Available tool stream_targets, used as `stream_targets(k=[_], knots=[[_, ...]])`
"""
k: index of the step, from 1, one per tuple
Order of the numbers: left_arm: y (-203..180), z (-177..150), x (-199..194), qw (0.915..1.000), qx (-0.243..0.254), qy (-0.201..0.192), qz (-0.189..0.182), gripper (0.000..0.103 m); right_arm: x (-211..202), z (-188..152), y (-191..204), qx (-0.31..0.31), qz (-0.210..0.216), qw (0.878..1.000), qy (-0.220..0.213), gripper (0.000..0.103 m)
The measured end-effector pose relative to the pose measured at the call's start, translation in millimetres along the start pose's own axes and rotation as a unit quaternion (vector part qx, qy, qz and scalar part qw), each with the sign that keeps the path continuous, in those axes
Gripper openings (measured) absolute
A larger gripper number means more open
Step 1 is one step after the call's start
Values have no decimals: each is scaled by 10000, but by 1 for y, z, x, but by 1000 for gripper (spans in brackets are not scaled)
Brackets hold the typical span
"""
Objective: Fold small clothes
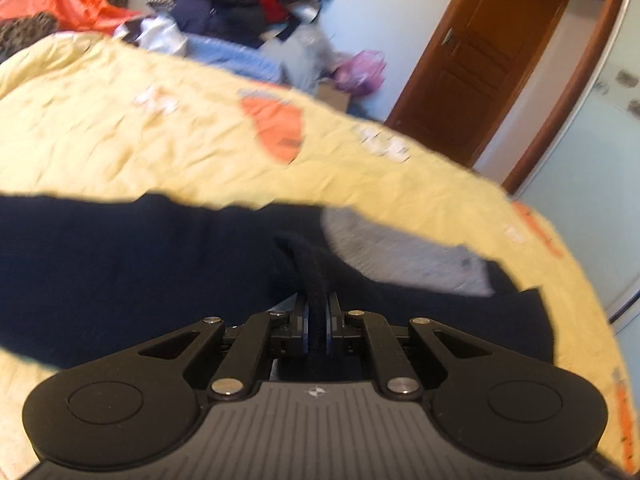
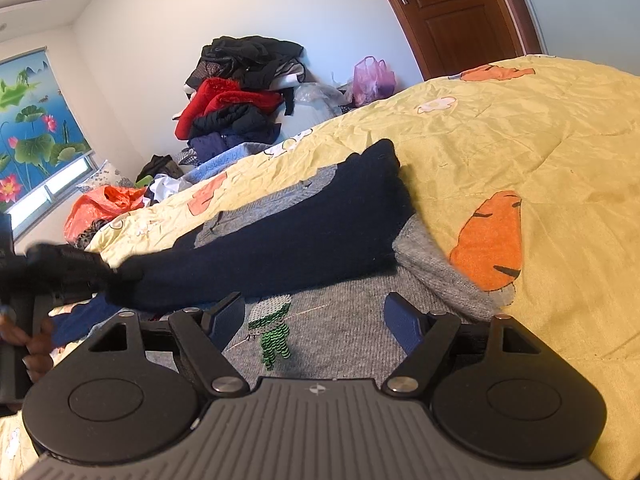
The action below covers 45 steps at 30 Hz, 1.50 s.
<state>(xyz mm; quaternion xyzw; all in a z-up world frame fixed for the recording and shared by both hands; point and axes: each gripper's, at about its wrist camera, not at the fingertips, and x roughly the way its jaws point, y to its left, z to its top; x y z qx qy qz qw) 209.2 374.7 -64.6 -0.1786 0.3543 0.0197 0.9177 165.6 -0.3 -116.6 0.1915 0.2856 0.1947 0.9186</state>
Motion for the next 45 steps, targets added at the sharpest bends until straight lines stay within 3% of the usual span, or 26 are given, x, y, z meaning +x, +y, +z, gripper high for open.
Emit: stream_targets(k=[3,7,13,17,19,25,27,29,30,31,32,33,35,37,38,42,43,45], knots=[[6,-14,11,9998,39,119,124,7,-5,1,15,-359,-63,9993,-88,79],[9,-29,12,9998,122,-116,127,7,1,27,41,-948,173,9950,-247,80],[15,-36,10,9995,91,-297,59,9,82,77,50,-1326,-404,9899,290,81],[15,-40,11,9989,202,-418,39,9,127,69,45,-1766,-1059,9738,960,82],[18,-40,11,9990,143,-430,-8,9,128,53,43,-2143,-1069,9677,788,89],[20,-38,12,9991,107,-408,-93,9,128,52,40,-2096,-1052,9695,714,94],[25,-35,6,9991,12,-322,-275,12,129,53,41,-2081,-1036,9700,708,95],[37,-33,-13,9983,-153,-403,-396,19,128,53,42,-2087,-1027,9700,704,95],[47,-33,-27,9971,-262,-572,-438,34,127,53,41,-2081,-1013,9703,705,96],[59,-32,-41,9950,-407,-788,-455,64,126,53,40,-2068,-996,9707,708,97],[75,-32,-56,9920,-604,-1034,-402,79,126,53,40,-2068,-989,9708,710,97],[93,-32,-71,9873,-839,-1321,-261,94,126,53,40,-2079,-987,9705,713,97],[134,-30,-96,9747,-1360,-1772,81,94,126,54,40,-2072,-972,9708,715,98],[182,-23,-112,9601,-2068,-1843,375,93,126,54,40,-2066,-967,9710,712,98],[207,-21,-119,9487,-2479,-1899,496,93,126,54,39,-2066,-967,9710,712,98],[289,-28,-141,8860,-3931,-2376,641,93,126,54,39,-2053,-956,9714,710,98],[302,-30,-142,8735,-4154,-2432,723,93,126,54,39,-2051,-954,9715,710,98],[323,-34,-142,8565,-4484,-2439,768,93,125,54,39,-2050,-953,9715,707,98]])
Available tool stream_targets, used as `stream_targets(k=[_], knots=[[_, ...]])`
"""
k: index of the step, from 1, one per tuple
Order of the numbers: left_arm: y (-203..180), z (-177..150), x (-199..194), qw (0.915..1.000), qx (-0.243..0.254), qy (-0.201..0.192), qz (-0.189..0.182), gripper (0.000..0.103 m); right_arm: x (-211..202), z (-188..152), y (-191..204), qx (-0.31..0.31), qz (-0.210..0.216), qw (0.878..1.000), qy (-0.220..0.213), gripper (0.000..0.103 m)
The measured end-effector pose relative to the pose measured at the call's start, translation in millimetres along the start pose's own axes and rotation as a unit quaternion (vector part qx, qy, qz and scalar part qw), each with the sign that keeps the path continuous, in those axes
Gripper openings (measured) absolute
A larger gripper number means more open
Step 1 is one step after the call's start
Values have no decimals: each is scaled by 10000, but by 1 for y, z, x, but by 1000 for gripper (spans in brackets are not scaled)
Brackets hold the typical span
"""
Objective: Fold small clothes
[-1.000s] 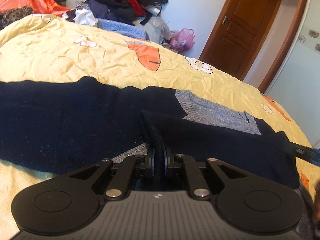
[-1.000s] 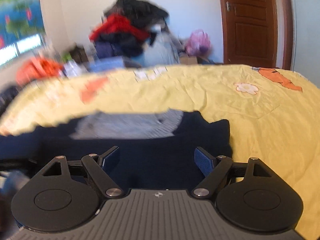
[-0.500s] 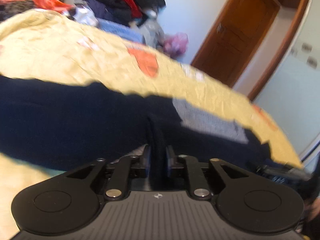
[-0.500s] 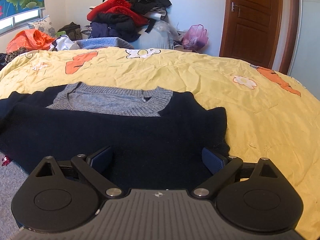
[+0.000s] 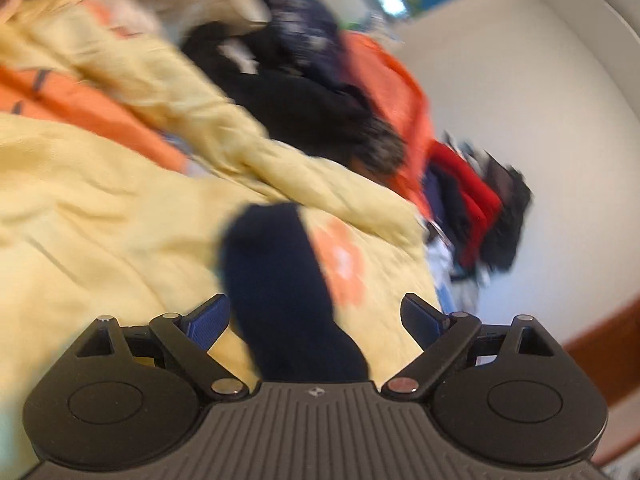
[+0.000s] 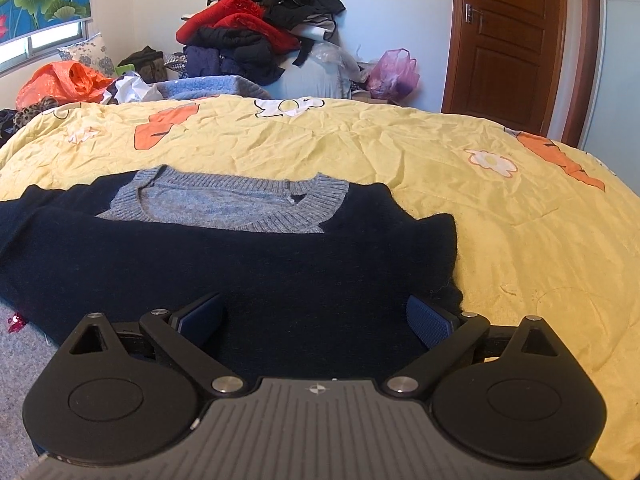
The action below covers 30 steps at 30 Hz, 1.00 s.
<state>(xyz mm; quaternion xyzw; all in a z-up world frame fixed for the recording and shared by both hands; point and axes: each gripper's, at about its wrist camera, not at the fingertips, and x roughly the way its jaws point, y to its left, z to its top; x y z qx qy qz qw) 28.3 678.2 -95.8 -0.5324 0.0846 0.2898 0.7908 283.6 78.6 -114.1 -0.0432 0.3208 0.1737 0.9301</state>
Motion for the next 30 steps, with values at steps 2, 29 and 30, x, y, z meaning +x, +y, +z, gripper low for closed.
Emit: stream_targets(k=[2,29,30], knots=[[8,7,5,9999,-131,-28,-24,93,0,0,0,1,0,10000,-1,98],[-62,-8,8,9751,2138,-321,504,5,-1,0,0,6,2,10000,-3,99],[-75,-15,4,9726,2274,-344,341,5,-1,0,0,4,0,10000,-2,99]])
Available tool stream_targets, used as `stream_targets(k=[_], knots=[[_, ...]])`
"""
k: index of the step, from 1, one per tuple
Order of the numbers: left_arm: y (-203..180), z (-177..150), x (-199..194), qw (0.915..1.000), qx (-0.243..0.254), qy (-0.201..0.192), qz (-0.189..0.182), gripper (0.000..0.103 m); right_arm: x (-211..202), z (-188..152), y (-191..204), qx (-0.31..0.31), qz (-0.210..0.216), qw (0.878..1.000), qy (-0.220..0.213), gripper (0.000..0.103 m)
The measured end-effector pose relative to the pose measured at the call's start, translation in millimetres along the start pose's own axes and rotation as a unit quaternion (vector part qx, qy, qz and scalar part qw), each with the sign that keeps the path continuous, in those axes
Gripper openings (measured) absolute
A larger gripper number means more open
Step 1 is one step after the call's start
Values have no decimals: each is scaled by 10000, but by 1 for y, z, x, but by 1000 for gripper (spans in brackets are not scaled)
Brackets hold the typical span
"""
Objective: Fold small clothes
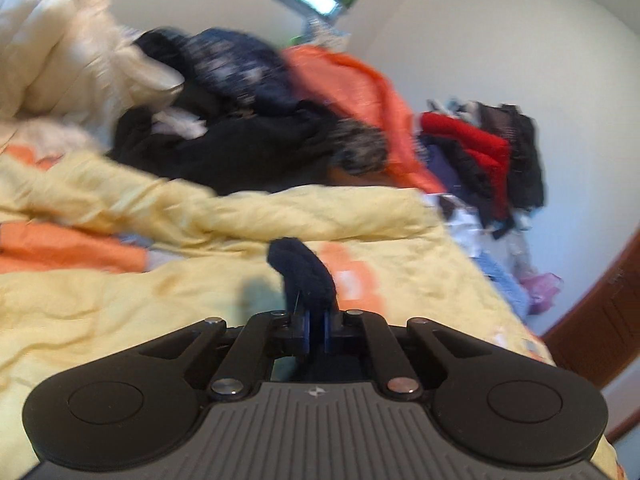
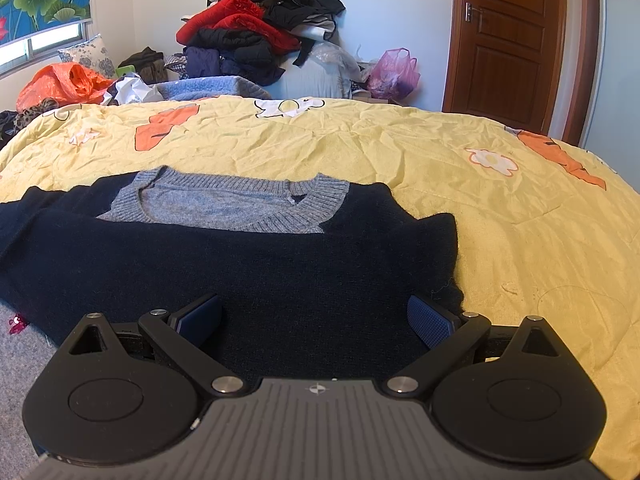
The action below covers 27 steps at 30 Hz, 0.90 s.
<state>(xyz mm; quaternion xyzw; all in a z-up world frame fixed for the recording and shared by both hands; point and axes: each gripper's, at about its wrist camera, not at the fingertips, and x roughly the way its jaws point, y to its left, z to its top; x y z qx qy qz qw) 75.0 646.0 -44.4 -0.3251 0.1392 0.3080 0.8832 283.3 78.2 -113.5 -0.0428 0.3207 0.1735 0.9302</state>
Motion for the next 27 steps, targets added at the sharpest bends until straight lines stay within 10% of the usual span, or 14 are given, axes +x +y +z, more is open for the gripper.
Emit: stream_targets(k=[6,16,24,27], knots=[[-114,-42,-30,9867,1138,-51,-1163,6,0,0,0,3,3,10000,0,99],[-234,-220,-60,9239,2180,1390,-2820,6,-1,0,1,10,3,10000,-3,99],[-217,-248,-40,9269,1952,1775,-2669,6,-4,1,0,81,10,9999,-79,96],[-218,-250,-48,9252,2045,1612,-2761,6,-24,19,0,968,350,9944,-258,93]])
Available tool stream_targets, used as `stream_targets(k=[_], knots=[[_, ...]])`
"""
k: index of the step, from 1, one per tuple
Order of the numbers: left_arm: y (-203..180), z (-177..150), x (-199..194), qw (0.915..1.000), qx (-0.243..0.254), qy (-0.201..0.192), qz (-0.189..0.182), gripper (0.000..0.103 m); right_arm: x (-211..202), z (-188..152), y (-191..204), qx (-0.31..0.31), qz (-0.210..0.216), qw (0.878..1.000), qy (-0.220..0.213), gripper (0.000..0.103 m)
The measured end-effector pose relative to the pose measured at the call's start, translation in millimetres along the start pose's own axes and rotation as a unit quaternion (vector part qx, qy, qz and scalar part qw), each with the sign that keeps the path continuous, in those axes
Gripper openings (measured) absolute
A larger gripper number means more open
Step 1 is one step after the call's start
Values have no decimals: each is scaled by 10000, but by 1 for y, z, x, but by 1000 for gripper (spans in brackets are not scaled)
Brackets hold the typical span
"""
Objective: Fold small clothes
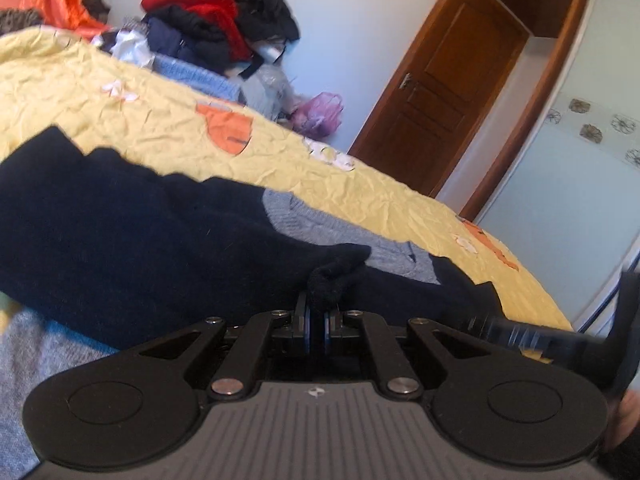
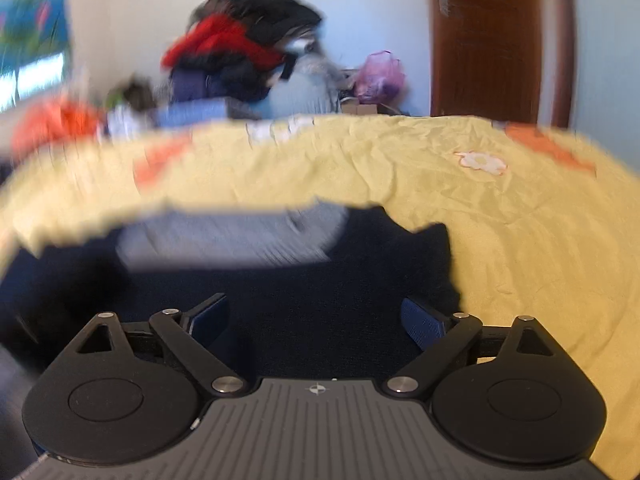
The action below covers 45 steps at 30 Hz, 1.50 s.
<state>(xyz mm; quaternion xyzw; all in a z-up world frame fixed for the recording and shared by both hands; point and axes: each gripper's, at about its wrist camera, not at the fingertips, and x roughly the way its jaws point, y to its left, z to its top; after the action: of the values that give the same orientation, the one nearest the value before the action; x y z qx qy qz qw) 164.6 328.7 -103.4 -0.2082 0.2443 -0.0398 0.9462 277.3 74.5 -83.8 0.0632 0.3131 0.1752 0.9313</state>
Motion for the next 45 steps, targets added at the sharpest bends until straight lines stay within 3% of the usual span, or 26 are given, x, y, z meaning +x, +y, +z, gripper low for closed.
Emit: stream_targets(k=[1,3,6,8,11,14,15,18,20,21,22,24,32,45], knots=[[-4,-1,-3,10000,67,-61,-1,6,-6,8,4,340,403,9986,-13,95],[-8,-1,-5,9997,177,-170,-8,6,-5,22,16,899,1200,9878,419,97],[-15,-3,-9,9989,363,-295,-11,6,25,31,36,1675,2092,9504,1578,95],[-19,-3,-9,9983,492,-312,-14,6,45,32,49,1963,2265,9335,1969,94],[-21,-3,-10,9979,555,-324,-24,6,66,32,70,1985,2208,9285,2230,80],[-21,-3,-10,9980,556,-302,-49,6,84,29,84,1949,2078,9252,2506,60],[-21,-3,-10,9981,559,-268,-39,6,88,27,88,1922,2076,9240,2573,46],[-21,-2,-5,9986,516,-104,113,12,93,24,85,1749,2004,9271,2641,26],[-20,-2,-5,9986,476,-127,174,22,90,24,87,1578,2013,9324,2553,21],[-20,-2,-6,9986,468,-162,206,41,88,23,87,1568,2029,9333,2515,21],[-20,-2,-7,9984,466,-202,255,73,88,25,86,1588,2044,9335,2480,20],[-18,-1,-10,9978,417,-364,355,86,85,30,84,1600,2105,9353,2351,20],[-10,-2,-15,9975,255,-569,323,86,78,51,54,1311,1946,9486,2123,19],[-3,2,-13,9987,53,-417,278,86,51,65,-58,1288,1243,9661,1861,18]])
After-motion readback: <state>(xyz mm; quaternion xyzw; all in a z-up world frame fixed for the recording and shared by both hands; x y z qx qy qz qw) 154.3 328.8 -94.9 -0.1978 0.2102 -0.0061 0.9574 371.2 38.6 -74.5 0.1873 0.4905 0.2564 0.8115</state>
